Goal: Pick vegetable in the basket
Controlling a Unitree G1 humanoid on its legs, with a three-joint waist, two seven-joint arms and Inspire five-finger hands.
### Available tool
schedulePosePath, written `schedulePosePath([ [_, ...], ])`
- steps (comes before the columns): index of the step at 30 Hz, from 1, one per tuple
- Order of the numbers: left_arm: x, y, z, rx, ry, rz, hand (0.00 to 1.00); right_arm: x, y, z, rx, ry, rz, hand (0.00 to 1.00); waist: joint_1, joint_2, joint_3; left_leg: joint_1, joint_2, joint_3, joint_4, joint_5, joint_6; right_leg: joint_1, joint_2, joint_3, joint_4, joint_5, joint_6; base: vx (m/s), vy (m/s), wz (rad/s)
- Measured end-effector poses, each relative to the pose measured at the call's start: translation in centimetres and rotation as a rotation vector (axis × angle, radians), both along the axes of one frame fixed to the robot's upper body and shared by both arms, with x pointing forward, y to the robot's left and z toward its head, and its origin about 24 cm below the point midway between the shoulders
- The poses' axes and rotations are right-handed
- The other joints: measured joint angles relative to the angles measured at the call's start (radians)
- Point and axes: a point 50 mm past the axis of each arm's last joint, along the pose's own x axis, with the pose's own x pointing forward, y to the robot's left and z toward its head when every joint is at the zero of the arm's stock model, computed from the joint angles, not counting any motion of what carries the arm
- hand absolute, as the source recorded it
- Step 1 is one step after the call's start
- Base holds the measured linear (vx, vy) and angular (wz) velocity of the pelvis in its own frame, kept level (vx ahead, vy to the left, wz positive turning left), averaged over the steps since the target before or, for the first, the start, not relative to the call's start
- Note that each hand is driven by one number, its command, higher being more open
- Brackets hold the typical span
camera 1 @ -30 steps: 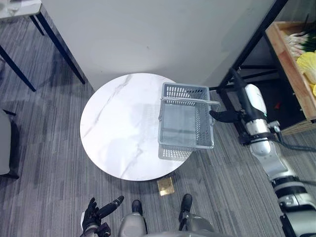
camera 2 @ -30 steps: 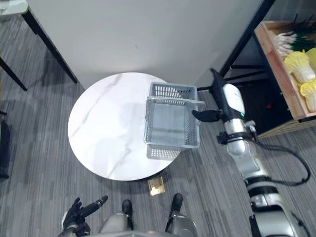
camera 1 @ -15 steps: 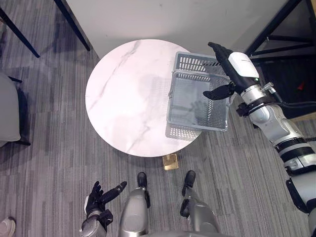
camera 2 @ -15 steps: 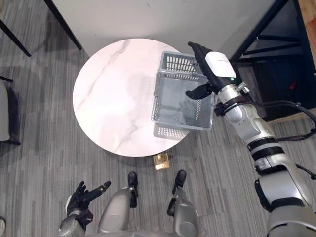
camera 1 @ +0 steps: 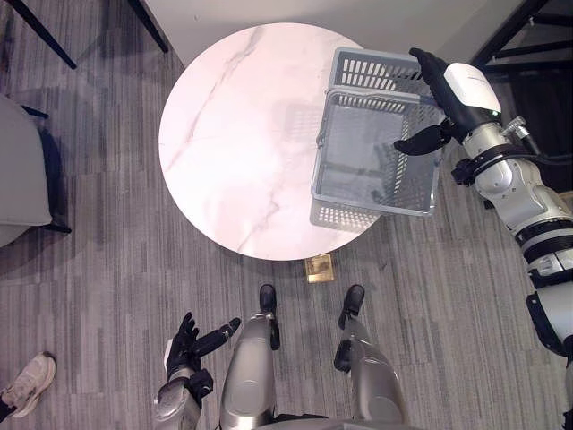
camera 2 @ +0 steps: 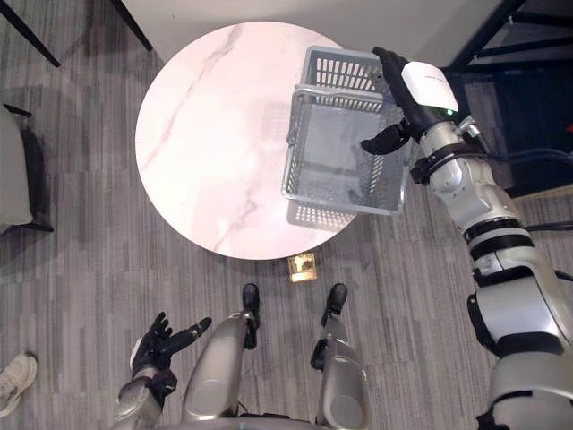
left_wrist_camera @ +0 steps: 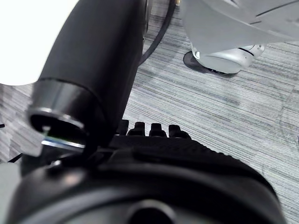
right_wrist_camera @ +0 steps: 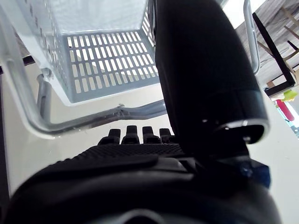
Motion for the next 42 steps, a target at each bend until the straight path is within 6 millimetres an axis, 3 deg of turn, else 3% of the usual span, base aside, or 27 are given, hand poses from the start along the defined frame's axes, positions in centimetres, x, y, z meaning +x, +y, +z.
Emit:
schedulePosePath([
  [4,0.2,-0.1,0.1,-0.001,-0.006,-0.007,1.0,0.1,-0.6,0.3,0.012,0.004,-0.022,1.0,0.002,0.01,0.007,-0.011,0.0,-0.004,0.003,0.0,0.0,-0.007,0.001,-0.003,0.0,0.0,0.0,0.02,0.043,0.03],
  [5,0.2,-0.2,0.1,-0.002,-0.007,-0.009,1.0,0.0,-0.8,0.5,0.007,0.0,-0.026,0.0,0.005,0.013,0.009,-0.011,0.0,-0.005,0.003,0.0,0.0,-0.007,0.001,-0.003,0.0,0.0,0.0,0.02,0.049,0.01],
  [9,0.4,-0.5,0.1,-0.001,-0.004,-0.04,1.0,0.1,-1.2,1.0,-0.002,-0.004,-0.038,0.0,0.014,0.017,0.011,-0.015,0.0,-0.004,0.003,0.0,0.0,-0.012,0.001,-0.003,0.0,0.0,0.0,0.01,0.065,-0.01],
  [11,0.4,-1.1,-0.1,-0.007,0.007,-0.073,1.0,0.2,-0.8,1.2,-0.099,0.016,-0.037,0.0,0.016,0.017,0.012,-0.017,0.0,-0.004,0.003,0.0,0.0,-0.015,0.001,-0.003,0.0,-0.001,-0.001,0.02,0.121,0.0],
  [26,0.3,-1.1,-0.2,-0.007,0.011,-0.079,1.0,-0.6,-0.3,0.8,-0.251,0.072,0.056,0.0,0.02,0.016,0.011,0.02,0.005,0.011,-0.008,0.0,0.0,0.009,0.004,0.01,0.0,-0.002,-0.003,0.01,0.039,-0.03],
  [30,0.3,-1.1,-0.1,-0.009,0.009,-0.081,1.0,-1.1,0.2,-0.8,-0.249,0.108,0.112,0.0,0.017,0.006,0.008,0.044,0.011,0.017,-0.018,0.002,-0.004,0.024,0.011,0.016,0.0,-0.005,-0.008,0.01,0.028,-0.06],
  [38,0.1,-0.8,-0.1,0.0,0.011,-0.08,1.0,-3.0,2.1,-4.1,-0.126,0.189,0.285,0.0,-0.001,-0.047,-0.018,0.099,0.016,0.05,-0.052,0.004,-0.007,0.042,0.018,0.05,0.0,-0.007,-0.009,0.02,0.031,-0.12],
  [42,-0.3,-0.5,-0.2,0.011,0.025,-0.05,1.0,-3.8,1.6,-5.6,-0.094,0.251,0.296,0.0,-0.012,-0.061,-0.038,0.133,0.016,0.054,-0.068,0.006,-0.011,0.068,0.018,0.053,-0.001,-0.008,-0.009,0.0,0.036,-0.03],
])
